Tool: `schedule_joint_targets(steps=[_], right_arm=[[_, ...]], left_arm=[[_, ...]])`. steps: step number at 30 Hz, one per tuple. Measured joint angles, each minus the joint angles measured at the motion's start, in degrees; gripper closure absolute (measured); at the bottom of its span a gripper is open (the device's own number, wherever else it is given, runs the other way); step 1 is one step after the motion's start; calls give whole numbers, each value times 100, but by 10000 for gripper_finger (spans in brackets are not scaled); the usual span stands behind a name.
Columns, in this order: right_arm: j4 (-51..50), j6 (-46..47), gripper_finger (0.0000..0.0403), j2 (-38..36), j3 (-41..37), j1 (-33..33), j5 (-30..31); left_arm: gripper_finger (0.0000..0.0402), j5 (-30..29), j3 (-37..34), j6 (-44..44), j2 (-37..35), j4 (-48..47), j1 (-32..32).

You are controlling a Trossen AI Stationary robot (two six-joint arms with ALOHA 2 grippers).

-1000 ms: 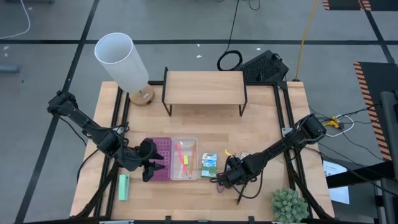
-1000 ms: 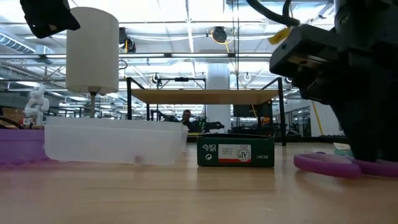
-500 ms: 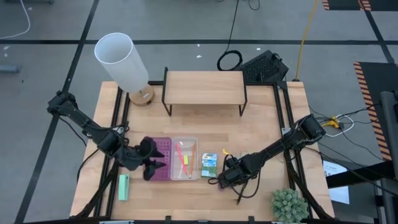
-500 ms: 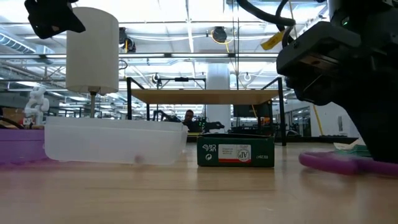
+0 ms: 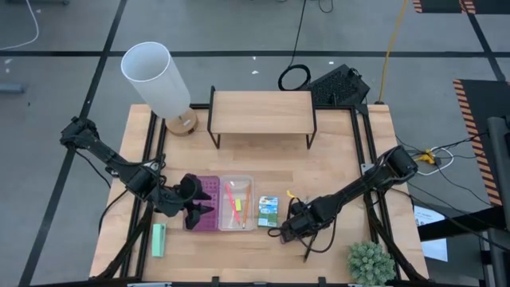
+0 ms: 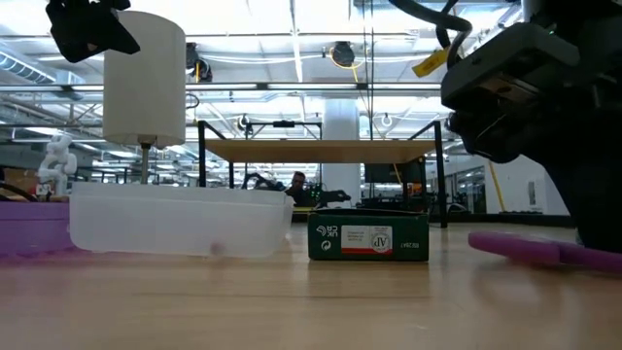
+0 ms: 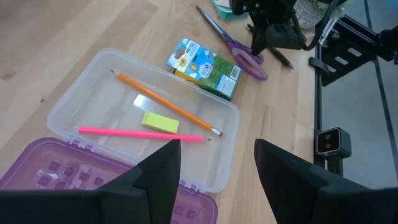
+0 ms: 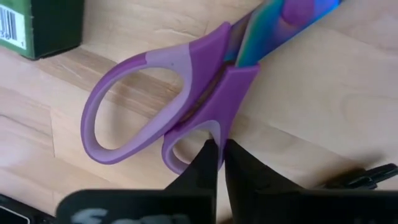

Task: Pack school essentials
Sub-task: Put the violet scissors into the violet supply box

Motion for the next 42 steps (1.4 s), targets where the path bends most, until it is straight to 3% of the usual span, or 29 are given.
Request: schedule_joint_targets(steps=[18, 32, 42], right_arm=[[-149, -403, 401, -519, -28, 9, 450], [-466, -1076, 401, -1864, -11, -74, 1502], [-444, -1865, 401, -2420, 125, -496, 1712]], left_arm=[[195, 251, -1, -163, 0, -5, -17], [195, 206, -1, -671, 0, -97, -17], [195, 206, -1, -1279, 0, -148, -17]])
